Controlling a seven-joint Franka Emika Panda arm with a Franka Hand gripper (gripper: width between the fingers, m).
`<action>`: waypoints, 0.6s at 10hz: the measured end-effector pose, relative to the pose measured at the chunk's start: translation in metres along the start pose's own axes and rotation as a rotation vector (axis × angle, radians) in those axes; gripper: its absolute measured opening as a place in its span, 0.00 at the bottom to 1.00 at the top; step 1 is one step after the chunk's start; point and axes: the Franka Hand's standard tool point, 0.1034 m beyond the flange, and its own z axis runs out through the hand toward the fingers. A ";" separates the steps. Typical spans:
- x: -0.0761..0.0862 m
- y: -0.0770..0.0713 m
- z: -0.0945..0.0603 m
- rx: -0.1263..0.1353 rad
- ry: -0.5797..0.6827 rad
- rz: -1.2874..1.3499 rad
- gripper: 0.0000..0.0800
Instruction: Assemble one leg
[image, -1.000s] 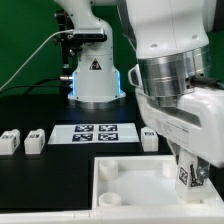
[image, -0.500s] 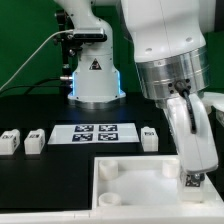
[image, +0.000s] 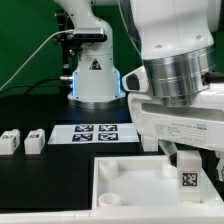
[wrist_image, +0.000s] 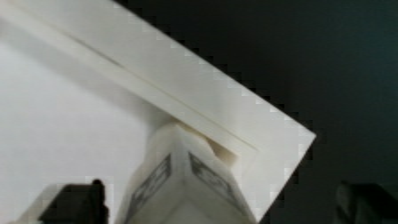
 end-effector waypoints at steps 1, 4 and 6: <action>0.000 0.000 0.000 0.000 0.000 -0.087 0.80; 0.000 -0.003 -0.001 -0.066 0.056 -0.602 0.81; 0.001 -0.005 -0.002 -0.094 0.072 -0.863 0.81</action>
Offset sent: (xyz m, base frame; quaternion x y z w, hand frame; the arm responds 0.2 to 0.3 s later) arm 0.0117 -0.0024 0.0057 -0.0742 0.0974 -0.4950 0.8602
